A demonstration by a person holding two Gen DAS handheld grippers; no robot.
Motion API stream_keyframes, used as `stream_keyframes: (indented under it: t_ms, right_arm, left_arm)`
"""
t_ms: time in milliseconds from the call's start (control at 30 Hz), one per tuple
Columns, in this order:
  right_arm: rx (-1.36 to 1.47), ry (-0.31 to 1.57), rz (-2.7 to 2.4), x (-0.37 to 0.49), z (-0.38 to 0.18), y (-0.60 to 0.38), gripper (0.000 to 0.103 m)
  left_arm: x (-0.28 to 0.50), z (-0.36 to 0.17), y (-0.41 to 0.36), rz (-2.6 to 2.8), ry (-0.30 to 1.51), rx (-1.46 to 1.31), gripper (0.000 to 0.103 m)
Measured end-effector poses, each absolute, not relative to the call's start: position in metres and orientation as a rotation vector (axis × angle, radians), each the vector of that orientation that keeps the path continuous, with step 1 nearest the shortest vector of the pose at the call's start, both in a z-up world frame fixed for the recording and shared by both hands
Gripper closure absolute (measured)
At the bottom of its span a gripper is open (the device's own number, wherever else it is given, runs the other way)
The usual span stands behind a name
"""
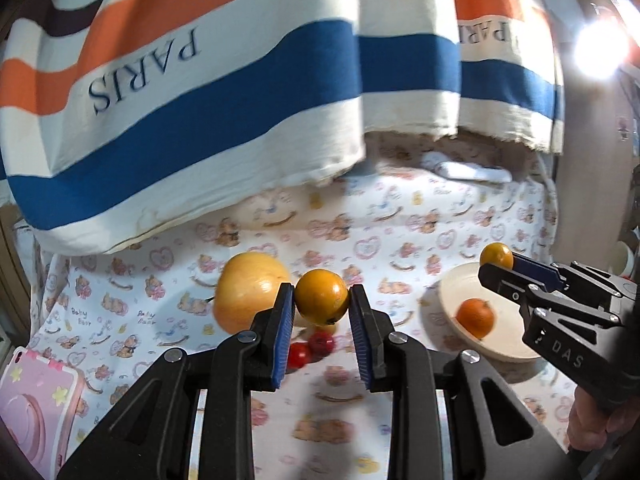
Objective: Organize fruits
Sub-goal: 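Carry both small orange fruits over the plate with both tools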
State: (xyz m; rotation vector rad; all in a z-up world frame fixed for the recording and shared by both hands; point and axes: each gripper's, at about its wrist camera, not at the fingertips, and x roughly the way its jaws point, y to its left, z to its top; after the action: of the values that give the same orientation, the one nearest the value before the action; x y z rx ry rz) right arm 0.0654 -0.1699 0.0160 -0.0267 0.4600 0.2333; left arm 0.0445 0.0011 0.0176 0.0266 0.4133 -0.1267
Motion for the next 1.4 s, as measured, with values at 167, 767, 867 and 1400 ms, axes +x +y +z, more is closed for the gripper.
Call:
stream_keyframes:
  t_ms: [167, 767, 867, 1400]
  right_arm:
    - [0.005, 0.408, 0.202, 0.052, 0.031, -0.201, 0.073]
    - [0.070, 0.334, 0.053, 0.045, 0.037, -0.312, 0.073]
    - [0.057, 0.366, 0.048, 0.052, 0.030, -0.315, 0.073]
    - [0.091, 0.597, 0.061, 0.082, 0.001, -0.320, 0.073]
  left_arm:
    - [0.018, 0.039, -0.031, -0.174, 0.333, 0.054, 0.077]
    - [0.044, 0.044, -0.162, -0.343, 0.303, 0.087, 0.076]
    - [0.053, 0.032, -0.175, -0.363, 0.330, 0.099, 0.076]
    - [0.092, -0.020, -0.189, -0.410, 0.648, 0.139, 0.076]
